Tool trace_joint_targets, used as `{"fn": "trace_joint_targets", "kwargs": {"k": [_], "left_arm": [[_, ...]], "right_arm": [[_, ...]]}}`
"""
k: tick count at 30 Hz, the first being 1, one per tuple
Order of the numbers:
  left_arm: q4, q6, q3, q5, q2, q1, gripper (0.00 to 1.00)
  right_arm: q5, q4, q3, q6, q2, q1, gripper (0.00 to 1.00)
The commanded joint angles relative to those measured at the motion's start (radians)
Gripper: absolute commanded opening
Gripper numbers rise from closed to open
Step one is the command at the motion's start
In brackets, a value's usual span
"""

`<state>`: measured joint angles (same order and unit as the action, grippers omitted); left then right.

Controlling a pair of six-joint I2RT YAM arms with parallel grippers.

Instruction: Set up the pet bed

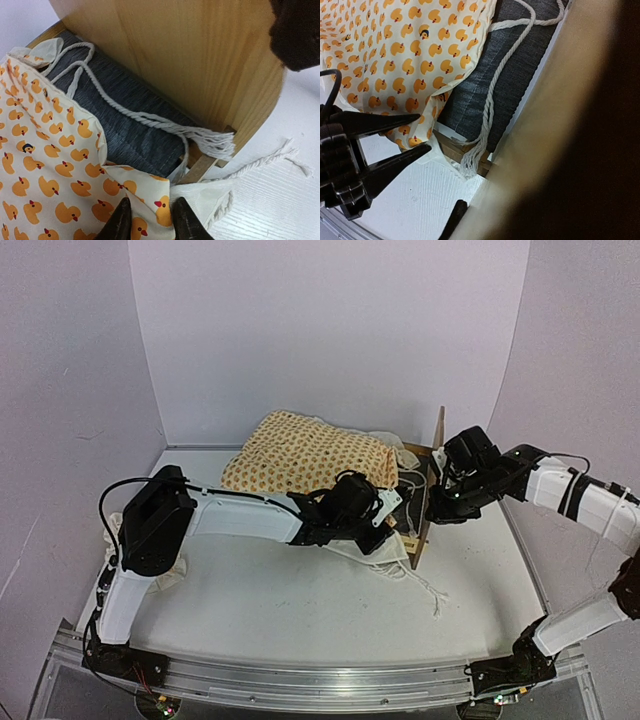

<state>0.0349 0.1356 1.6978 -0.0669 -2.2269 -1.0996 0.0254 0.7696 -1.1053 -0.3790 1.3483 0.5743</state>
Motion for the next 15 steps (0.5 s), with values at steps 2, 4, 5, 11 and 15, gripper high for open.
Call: {"fn": "trace_joint_targets", "kwargs": {"k": [2, 4, 5, 11, 15], "left_arm": [[-0.001, -0.009, 0.107, 0.038, -0.037, -0.009, 0.18], [-0.004, -0.023, 0.137, 0.081, -0.051, -0.009, 0.13], [-0.007, -0.031, 0.149, 0.115, -0.056, -0.009, 0.1], [-0.132, -0.124, 0.166, 0.259, -0.076, -0.011, 0.0], [-0.213, -0.235, 0.176, 0.361, -0.118, -0.012, 0.0]], "right_arm": [[-0.081, -0.114, -0.035, -0.013, 0.009, 0.011, 0.0], [-0.091, -0.121, -0.035, -0.011, 0.011, 0.015, 0.0], [-0.093, -0.122, -0.037, -0.009, 0.012, 0.016, 0.0], [-0.091, -0.142, -0.013, -0.034, 0.009, 0.021, 0.0], [-0.09, -0.165, 0.002, -0.061, 0.001, 0.023, 0.0]]}}
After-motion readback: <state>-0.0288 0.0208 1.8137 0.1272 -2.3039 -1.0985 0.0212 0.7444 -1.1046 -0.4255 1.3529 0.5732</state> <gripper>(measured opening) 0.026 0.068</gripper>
